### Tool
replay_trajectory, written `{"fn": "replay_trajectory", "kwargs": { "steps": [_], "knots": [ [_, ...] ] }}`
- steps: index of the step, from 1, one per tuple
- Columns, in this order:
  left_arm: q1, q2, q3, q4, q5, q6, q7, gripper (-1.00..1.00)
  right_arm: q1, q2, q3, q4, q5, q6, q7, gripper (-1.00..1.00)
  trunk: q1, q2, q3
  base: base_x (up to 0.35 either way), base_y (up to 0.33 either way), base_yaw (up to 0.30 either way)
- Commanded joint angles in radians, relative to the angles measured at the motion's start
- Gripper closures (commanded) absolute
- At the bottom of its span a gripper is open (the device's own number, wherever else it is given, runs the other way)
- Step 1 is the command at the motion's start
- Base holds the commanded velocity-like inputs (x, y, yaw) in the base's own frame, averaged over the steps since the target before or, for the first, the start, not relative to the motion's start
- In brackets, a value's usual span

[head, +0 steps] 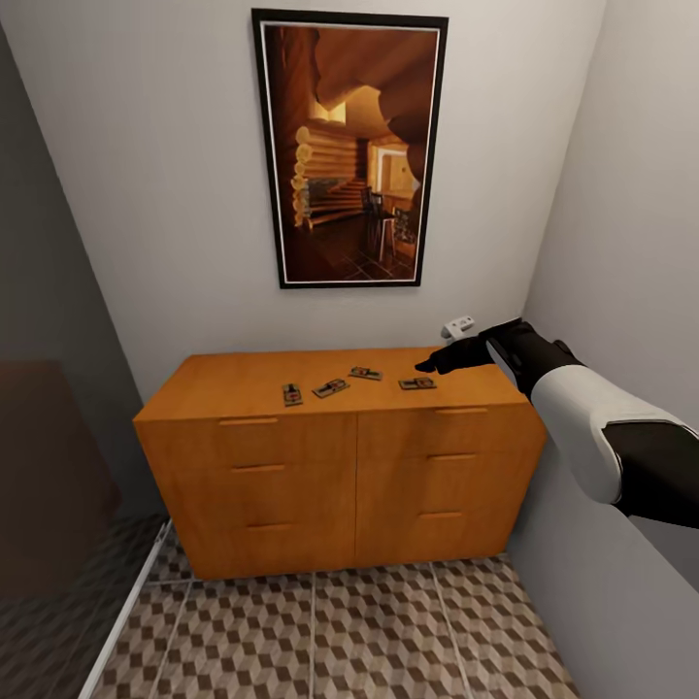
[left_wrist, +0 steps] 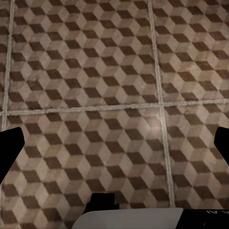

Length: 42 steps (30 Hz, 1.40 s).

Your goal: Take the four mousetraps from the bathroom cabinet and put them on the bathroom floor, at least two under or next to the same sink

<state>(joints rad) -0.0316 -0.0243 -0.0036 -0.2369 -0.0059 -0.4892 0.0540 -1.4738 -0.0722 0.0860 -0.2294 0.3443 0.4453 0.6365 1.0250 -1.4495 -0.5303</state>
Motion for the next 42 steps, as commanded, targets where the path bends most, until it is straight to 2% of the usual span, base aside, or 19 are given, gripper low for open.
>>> {"fn": "replay_trajectory", "kwargs": {
  "steps": [1, 14, 31, 42],
  "knots": [
    [-0.001, 0.0, -0.001, 0.001, -0.001, -0.003, 0.004, -1.0, 0.0, -0.001, 0.008, -0.003, -0.001, 0.001, 0.005, -1.0, 0.0, 0.0, -0.001, 0.046, 0.0, 0.0],
    [-0.001, 0.0, -0.001, 0.001, -0.002, -0.003, 0.004, -1.0, 0.0, 0.005, 0.008, -0.015, -0.001, -0.011, 0.07, -1.0, 0.0, 0.0, -0.002, 0.011, 0.0, 0.0],
    [-0.001, 0.0, -0.001, 0.001, -0.001, -0.003, 0.004, -1.0, 0.0, 0.01, 0.008, -0.016, -0.001, -0.011, 0.079, -1.0, 0.0, 0.0, -0.002, 0.0, 0.0, 0.0],
    [-0.001, 0.001, -0.001, 0.001, -0.001, -0.003, 0.004, -1.0, 0.0, 0.031, 0.008, -0.015, -0.001, -0.013, 0.08, -1.0, 0.0, 0.0, -0.002, 0.0, 0.006, 0.0]
  ]
}}
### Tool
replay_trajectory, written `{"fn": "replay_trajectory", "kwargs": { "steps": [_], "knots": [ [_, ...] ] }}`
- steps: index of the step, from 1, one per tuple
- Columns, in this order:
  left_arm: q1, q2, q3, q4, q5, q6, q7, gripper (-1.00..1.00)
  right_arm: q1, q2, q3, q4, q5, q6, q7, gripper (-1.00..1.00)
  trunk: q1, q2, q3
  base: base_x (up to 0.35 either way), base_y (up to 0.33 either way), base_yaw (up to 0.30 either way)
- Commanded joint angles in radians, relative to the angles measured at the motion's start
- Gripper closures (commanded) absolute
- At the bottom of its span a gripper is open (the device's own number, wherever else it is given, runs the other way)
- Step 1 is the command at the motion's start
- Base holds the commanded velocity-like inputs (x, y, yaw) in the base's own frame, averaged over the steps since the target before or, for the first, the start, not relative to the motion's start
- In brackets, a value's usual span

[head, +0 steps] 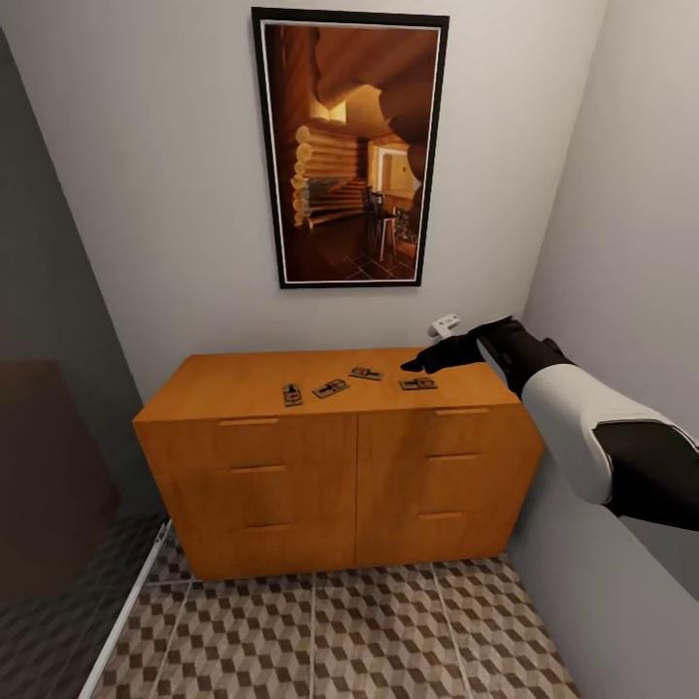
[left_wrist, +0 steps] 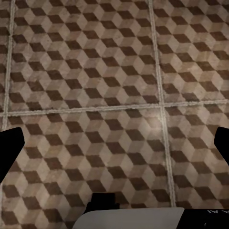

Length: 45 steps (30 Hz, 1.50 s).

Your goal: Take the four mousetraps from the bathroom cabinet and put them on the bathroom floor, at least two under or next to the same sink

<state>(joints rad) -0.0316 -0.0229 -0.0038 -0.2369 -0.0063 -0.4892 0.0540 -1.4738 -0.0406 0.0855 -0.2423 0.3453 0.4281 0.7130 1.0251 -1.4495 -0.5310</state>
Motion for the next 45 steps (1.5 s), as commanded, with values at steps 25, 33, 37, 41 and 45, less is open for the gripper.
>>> {"fn": "replay_trajectory", "kwargs": {
  "steps": [25, 33, 37, 41, 45],
  "knots": [
    [-0.001, 0.0, -0.001, 0.001, -0.001, -0.003, 0.004, -1.0, 0.0, -0.004, 0.007, 0.007, -0.002, -0.013, 0.066, -1.0, 0.0, -0.001, -0.001, 0.028, 0.171, 0.0],
    [-0.001, 0.001, -0.001, 0.001, -0.001, -0.003, 0.004, -1.0, 0.0, -0.018, 0.007, 0.005, 0.002, -0.05, 0.158, -1.0, 0.0, -0.001, -0.001, 0.002, 0.011, 0.0],
    [-0.001, 0.001, -0.001, 0.001, -0.001, -0.003, 0.004, -1.0, 0.0, -0.053, 0.006, 0.001, 0.002, -0.056, 0.212, -1.0, 0.0, -0.001, -0.001, 0.0, 0.002, 0.0],
    [-0.001, 0.001, -0.001, 0.001, -0.001, -0.003, 0.004, -1.0, 0.0, -0.081, 0.007, -0.001, 0.002, -0.061, 0.246, -1.0, 0.0, -0.001, -0.001, 0.0, 0.0, 0.0],
    [-0.001, 0.002, -0.001, 0.001, -0.001, -0.003, 0.004, -1.0, 0.0, -0.101, 0.008, 0.001, 0.001, -0.083, 0.268, -1.0, 0.0, -0.001, -0.001, 0.0, 0.0, 0.0]
  ]
}}
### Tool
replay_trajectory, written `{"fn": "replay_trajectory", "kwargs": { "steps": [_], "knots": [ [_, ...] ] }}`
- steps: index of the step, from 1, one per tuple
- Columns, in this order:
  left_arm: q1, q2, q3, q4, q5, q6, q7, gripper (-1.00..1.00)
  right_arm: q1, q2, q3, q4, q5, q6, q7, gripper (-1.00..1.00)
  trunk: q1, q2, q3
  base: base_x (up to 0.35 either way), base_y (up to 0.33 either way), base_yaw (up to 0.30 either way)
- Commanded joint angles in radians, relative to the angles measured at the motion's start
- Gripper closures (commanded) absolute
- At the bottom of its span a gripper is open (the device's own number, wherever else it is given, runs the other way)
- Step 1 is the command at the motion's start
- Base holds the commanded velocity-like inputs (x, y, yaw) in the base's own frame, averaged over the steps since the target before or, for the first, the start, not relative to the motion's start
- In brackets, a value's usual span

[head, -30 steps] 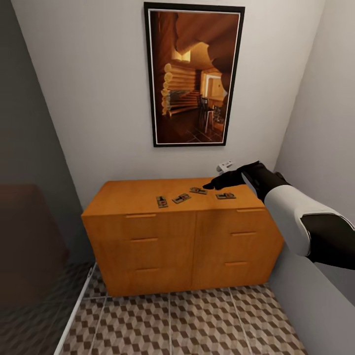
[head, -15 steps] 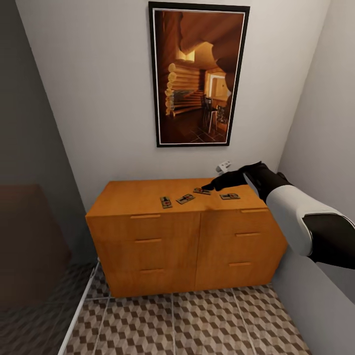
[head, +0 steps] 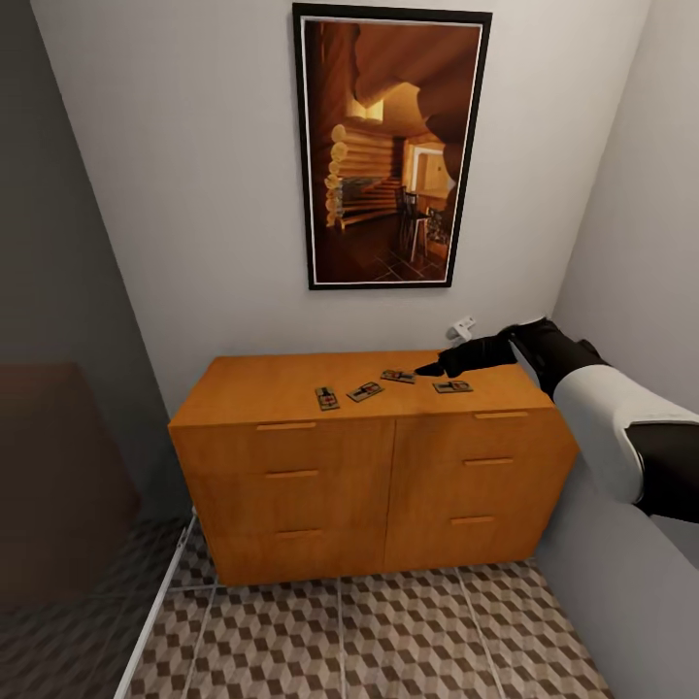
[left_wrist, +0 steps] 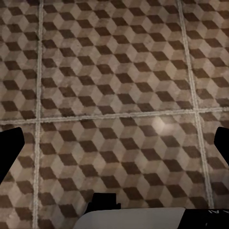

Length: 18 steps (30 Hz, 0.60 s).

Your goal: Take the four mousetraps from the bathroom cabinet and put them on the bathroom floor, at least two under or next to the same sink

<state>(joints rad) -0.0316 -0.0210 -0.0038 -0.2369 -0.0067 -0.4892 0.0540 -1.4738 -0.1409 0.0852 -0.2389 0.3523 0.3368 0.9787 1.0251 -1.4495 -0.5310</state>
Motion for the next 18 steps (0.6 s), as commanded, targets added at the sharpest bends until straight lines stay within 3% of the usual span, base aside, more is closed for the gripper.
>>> {"fn": "replay_trajectory", "kwargs": {
  "steps": [1, 5, 13, 18],
  "knots": [
    [-0.001, 0.0, -0.001, 0.001, -0.001, -0.003, 0.004, -1.0, 0.0, -0.004, 0.008, -0.001, -0.006, -0.001, 0.007, -1.0, 0.0, -0.001, -0.001, 0.0, 0.0, 0.0],
    [-0.001, 0.003, 0.0, 0.001, -0.001, -0.003, 0.004, -1.0, 0.0, -0.015, 0.008, 0.002, -0.007, -0.045, 0.035, -1.0, 0.0, -0.001, -0.001, 0.0, 0.0, 0.0],
    [-0.001, 0.024, 0.0, 0.001, -0.001, -0.003, 0.004, -1.0, 0.0, -0.073, 0.008, 0.003, -0.005, -0.088, 0.208, -1.0, 0.0, -0.001, -0.001, 0.0, 0.0, 0.0],
    [-0.001, 0.026, 0.0, 0.001, -0.001, -0.003, 0.004, -1.0, 0.0, -0.089, 0.008, 0.003, -0.003, -0.092, 0.248, -1.0, 0.0, -0.001, -0.001, 0.0, 0.0, 0.0]
  ]
}}
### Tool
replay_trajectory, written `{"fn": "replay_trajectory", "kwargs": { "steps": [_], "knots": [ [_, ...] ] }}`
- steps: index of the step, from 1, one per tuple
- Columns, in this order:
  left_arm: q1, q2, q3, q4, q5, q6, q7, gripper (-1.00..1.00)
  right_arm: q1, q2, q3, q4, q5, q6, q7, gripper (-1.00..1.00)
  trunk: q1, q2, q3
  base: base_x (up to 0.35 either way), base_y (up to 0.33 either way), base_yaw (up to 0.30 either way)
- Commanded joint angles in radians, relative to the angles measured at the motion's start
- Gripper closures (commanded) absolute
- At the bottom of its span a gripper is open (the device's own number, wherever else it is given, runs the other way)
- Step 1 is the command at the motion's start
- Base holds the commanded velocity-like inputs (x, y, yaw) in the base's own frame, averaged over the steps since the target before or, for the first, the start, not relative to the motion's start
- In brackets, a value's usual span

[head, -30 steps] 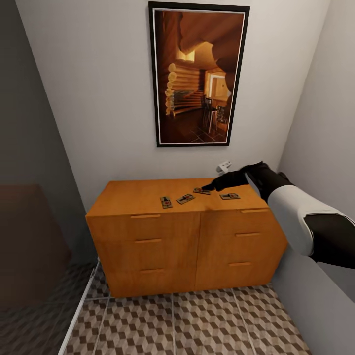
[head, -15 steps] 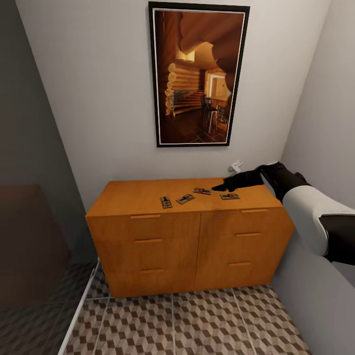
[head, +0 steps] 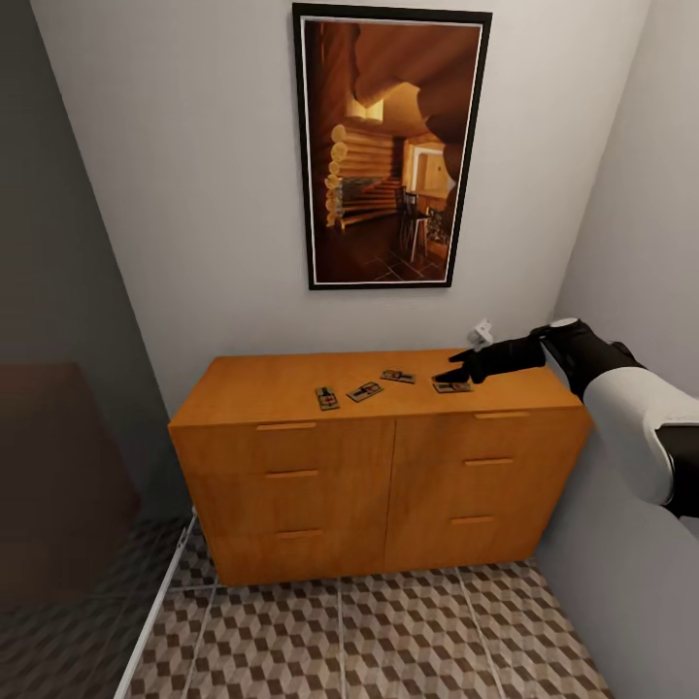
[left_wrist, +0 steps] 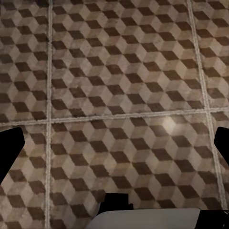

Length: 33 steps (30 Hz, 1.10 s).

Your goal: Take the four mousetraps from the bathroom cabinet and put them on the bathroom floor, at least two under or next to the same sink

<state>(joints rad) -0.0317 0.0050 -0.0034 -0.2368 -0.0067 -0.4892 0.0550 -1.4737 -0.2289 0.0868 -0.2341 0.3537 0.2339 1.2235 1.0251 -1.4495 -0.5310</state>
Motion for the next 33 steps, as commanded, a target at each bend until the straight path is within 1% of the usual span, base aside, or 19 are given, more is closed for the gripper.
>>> {"fn": "replay_trajectory", "kwargs": {
  "steps": [1, 6, 11, 17, 23, 26, 33],
  "knots": [
    [-0.001, 0.0, -0.001, 0.001, -0.001, -0.003, 0.003, -1.0, 0.0, -0.006, 0.007, -0.002, -0.005, 0.01, 0.007, -1.0, 0.0, -0.001, -0.001, 0.0, 0.0, 0.0],
    [-0.001, 0.001, -0.005, 0.001, -0.001, -0.003, 0.003, -1.0, 0.0, -0.029, 0.007, -0.001, -0.004, 0.009, 0.015, -1.0, 0.0, -0.001, -0.001, 0.0, 0.0, 0.0],
    [-0.001, 0.001, -0.013, 0.001, -0.001, -0.003, 0.003, -1.0, 0.0, -0.036, 0.007, 0.001, -0.003, 0.009, 0.014, -1.0, 0.0, -0.001, -0.001, 0.0, 0.0, 0.0],
    [-0.001, 0.001, -0.018, 0.018, -0.001, -0.003, 0.003, -1.0, 0.0, -0.05, 0.008, 0.002, 0.013, 0.008, 0.012, -1.0, 0.0, -0.001, -0.001, 0.0, 0.0, 0.0],
    [-0.001, 0.0, -0.018, 0.074, -0.001, -0.003, 0.003, -1.0, 0.0, -0.055, 0.008, 0.006, 0.018, 0.008, 0.011, -1.0, 0.0, -0.001, -0.001, 0.003, 0.0, 0.0],
    [-0.001, -0.001, -0.019, 0.088, -0.001, -0.003, 0.003, -1.0, 0.0, -0.056, 0.008, 0.014, 0.018, 0.008, 0.01, -1.0, 0.0, -0.001, -0.001, 0.069, 0.0, 0.0],
    [-0.001, -0.002, -0.02, 0.105, -0.001, -0.002, 0.003, -1.0, 0.0, -0.056, 0.008, 0.033, 0.019, 0.007, 0.01, -1.0, 0.0, -0.001, -0.001, 0.224, 0.0, 0.0]
  ]
}}
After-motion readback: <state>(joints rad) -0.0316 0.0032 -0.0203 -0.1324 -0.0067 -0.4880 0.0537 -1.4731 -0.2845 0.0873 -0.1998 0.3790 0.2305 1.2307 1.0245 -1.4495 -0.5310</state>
